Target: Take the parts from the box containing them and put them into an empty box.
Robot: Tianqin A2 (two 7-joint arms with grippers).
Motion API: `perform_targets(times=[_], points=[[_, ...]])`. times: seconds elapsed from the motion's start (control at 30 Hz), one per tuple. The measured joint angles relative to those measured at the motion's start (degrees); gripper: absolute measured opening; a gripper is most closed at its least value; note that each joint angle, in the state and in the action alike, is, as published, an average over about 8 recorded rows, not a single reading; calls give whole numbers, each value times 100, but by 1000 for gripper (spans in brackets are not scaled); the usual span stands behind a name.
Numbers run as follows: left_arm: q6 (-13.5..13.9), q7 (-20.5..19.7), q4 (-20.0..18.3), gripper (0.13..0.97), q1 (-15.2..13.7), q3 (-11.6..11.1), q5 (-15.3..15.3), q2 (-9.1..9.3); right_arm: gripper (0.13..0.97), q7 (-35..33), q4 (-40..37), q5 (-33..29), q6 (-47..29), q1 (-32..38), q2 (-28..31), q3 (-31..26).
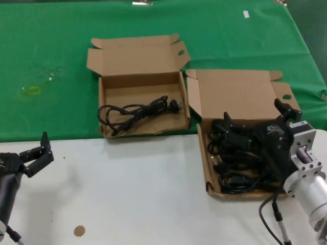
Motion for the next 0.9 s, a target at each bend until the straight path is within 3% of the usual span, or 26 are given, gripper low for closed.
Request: perform_targets(times=[0.9], points=[[0,0,0,966,0,0,0,0,966,0,0,0,0,0,0,0]])
